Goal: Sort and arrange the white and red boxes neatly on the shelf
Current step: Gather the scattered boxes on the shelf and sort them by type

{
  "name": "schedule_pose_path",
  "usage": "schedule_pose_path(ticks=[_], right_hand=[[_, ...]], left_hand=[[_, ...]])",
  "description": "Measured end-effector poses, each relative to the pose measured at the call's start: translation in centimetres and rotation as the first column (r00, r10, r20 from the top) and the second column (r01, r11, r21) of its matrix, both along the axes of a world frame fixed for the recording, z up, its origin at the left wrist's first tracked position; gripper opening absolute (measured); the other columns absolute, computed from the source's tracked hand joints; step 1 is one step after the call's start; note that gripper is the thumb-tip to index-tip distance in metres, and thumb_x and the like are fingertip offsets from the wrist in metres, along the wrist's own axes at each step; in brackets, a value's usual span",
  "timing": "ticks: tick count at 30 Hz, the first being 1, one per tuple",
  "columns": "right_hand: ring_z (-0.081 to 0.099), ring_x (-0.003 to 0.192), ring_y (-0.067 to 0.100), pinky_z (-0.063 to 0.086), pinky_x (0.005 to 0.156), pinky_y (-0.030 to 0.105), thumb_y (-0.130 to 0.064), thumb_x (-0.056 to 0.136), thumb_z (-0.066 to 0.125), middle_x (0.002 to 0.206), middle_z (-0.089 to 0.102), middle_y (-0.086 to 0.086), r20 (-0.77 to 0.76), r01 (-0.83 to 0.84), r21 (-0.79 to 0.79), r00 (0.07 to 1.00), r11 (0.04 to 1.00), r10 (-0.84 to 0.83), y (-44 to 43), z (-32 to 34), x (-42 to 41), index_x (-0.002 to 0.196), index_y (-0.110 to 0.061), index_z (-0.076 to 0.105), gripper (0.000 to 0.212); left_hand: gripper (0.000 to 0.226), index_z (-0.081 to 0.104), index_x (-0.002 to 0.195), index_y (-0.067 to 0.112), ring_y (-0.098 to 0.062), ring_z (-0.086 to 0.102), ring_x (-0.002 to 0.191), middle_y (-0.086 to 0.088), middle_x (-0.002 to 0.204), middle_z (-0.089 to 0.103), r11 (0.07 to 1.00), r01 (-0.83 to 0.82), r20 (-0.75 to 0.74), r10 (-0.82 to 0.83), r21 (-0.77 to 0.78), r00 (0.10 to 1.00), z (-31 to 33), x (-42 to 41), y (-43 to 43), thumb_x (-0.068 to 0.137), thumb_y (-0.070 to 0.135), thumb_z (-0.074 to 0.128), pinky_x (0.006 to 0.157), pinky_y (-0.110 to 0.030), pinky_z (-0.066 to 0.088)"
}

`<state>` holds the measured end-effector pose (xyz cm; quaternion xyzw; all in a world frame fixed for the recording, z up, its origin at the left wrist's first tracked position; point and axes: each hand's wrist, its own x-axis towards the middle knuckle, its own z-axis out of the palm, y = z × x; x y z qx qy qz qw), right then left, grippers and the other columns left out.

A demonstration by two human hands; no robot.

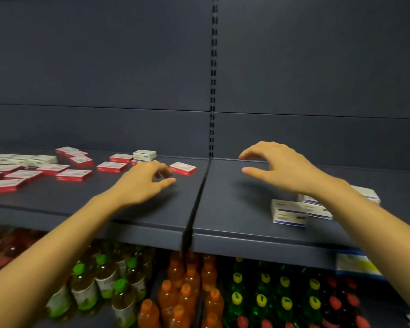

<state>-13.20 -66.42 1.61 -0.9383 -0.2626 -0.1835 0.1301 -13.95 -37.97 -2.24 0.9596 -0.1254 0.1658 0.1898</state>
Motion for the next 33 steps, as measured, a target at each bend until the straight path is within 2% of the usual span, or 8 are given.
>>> schedule_pose_path(ticks=[6,10,13,17,20,24,28,33], right_hand=[[0.052,0.113,0.013,0.045,0.093,0.039,-0.043,0.088,0.054,0.124,0.056,-0.01,-0.101,0.003,-0.021,0.995,1.0,-0.005,7.9,-1.1,3.6,0.119,-0.03,0.054,0.033],[0.045,0.124,0.021,0.041,0.099,0.041,-0.046,0.088,0.053,0.138,0.044,0.001,-0.182,0.092,-0.055,0.978,0.994,-0.101,12.2,-2.5,6.8,0.134,-0.017,0.043,0.056],[0.039,0.13,0.028,0.037,0.105,0.043,-0.049,0.087,0.053,0.144,0.036,0.01,-0.258,0.172,-0.078,0.948,0.982,-0.187,14.9,-3.4,8.8,0.139,-0.008,0.034,0.069],[0.041,0.121,0.029,0.041,0.097,0.043,-0.051,0.087,0.053,0.133,0.043,0.013,-0.306,0.28,-0.154,0.899,0.948,-0.315,17.3,-4.5,10.6,0.125,-0.007,0.045,0.059],[0.039,0.123,0.027,0.041,0.094,0.043,-0.049,0.087,0.052,0.132,0.044,0.01,-0.287,0.365,-0.167,0.871,0.916,-0.4,18.2,-5.3,11.0,0.124,-0.011,0.048,0.053],[0.041,0.123,0.028,0.041,0.094,0.042,-0.046,0.088,0.052,0.132,0.044,0.012,-0.268,0.438,-0.156,0.844,0.886,-0.464,19.0,-5.5,10.3,0.128,-0.01,0.046,0.054],[0.042,0.121,0.025,0.043,0.086,0.038,-0.043,0.089,0.053,0.13,0.045,0.008,-0.168,0.445,-0.115,0.873,0.888,-0.459,19.3,-4.7,8.3,0.129,-0.016,0.045,0.049],[0.043,0.118,0.018,0.039,0.076,0.029,-0.044,0.088,0.054,0.13,0.046,0.0,-0.043,0.432,-0.018,0.901,0.902,-0.432,18.9,-4.1,5.3,0.128,-0.023,0.045,0.046]], left_hand=[[0.027,0.063,0.106,0.015,-0.019,0.058,0.099,-0.003,0.111,0.064,0.997,-0.071,-0.005,0.072,0.031,0.997,0.9,0.6,7.2,0.087,0.034,0.057,0.092,-0.041,0.047],[0.026,0.064,0.106,0.015,-0.02,0.058,0.099,-0.003,0.112,0.065,0.998,-0.057,-0.007,0.057,0.031,0.998,1.2,1.9,10.9,0.088,0.032,0.057,0.091,-0.04,0.048],[0.025,0.064,0.104,0.016,-0.018,0.057,0.098,-0.002,0.111,0.064,0.998,-0.036,0.008,0.036,0.045,0.999,1.0,3.4,13.2,0.088,0.034,0.056,0.088,-0.033,0.047],[0.026,0.064,0.104,0.018,-0.013,0.054,0.095,-0.001,0.111,0.064,0.999,0.011,0.004,-0.011,0.052,1.0,0.9,5.3,15.7,0.088,0.036,0.055,0.086,-0.031,0.045],[0.026,0.064,0.105,0.017,-0.017,0.056,0.1,-0.002,0.113,0.063,0.997,0.042,0.0,-0.042,0.059,0.999,1.0,6.8,17.3,0.088,0.034,0.056,0.091,-0.038,0.047],[0.03,0.061,0.111,0.016,-0.019,0.056,0.104,-0.002,0.117,0.062,0.991,0.094,-0.009,-0.094,0.097,0.996,1.5,9.2,18.0,0.088,0.034,0.056,0.093,-0.038,0.046],[0.041,0.054,0.124,0.011,-0.021,0.052,0.117,-0.006,0.129,0.056,0.979,0.167,-0.022,-0.166,0.113,0.986,1.9,11.6,17.3,0.089,0.033,0.055,0.1,-0.038,0.043],[0.054,0.04,0.135,0.005,-0.026,0.046,0.127,-0.011,0.141,0.046,0.966,0.216,-0.142,-0.196,0.143,0.97,1.4,14.7,15.8,0.089,0.027,0.057,0.105,-0.04,0.039]])
